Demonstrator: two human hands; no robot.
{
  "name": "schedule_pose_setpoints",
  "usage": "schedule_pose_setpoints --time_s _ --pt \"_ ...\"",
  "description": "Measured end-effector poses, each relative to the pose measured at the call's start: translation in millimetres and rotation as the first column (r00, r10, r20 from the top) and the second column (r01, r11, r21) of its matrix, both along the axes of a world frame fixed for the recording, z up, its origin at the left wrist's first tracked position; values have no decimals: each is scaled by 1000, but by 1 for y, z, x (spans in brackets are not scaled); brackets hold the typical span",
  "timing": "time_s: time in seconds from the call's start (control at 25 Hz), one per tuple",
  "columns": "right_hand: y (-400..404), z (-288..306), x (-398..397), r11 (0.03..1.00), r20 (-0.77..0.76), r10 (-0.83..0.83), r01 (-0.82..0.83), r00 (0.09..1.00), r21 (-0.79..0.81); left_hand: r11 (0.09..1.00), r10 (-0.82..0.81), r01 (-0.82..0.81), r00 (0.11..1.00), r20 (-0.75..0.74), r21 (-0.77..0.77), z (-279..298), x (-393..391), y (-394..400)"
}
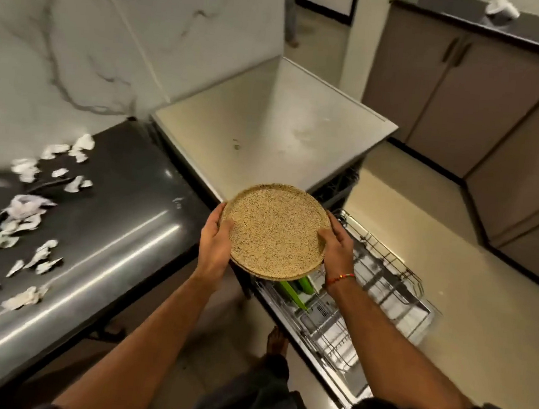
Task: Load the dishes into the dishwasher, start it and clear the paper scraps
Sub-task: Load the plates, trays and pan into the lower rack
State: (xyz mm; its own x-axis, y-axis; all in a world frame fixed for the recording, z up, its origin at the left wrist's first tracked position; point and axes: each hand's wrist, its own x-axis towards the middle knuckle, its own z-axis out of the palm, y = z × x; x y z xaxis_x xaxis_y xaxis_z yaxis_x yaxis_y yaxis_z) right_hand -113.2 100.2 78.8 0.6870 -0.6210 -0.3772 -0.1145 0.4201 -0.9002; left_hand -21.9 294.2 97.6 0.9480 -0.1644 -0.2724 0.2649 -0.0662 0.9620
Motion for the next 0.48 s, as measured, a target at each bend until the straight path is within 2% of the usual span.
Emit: schedule_pose_setpoints --time_s 0.24,0.48 --pt "-72 -44 -15 976 -193 -205 215 959 33 928 -309 325 944 -113 183 -44 16 -95" --pt "-103 -94 -26 947 -379 -259 311 888 81 781 -448 526 848 -284 338 -86 32 -155"
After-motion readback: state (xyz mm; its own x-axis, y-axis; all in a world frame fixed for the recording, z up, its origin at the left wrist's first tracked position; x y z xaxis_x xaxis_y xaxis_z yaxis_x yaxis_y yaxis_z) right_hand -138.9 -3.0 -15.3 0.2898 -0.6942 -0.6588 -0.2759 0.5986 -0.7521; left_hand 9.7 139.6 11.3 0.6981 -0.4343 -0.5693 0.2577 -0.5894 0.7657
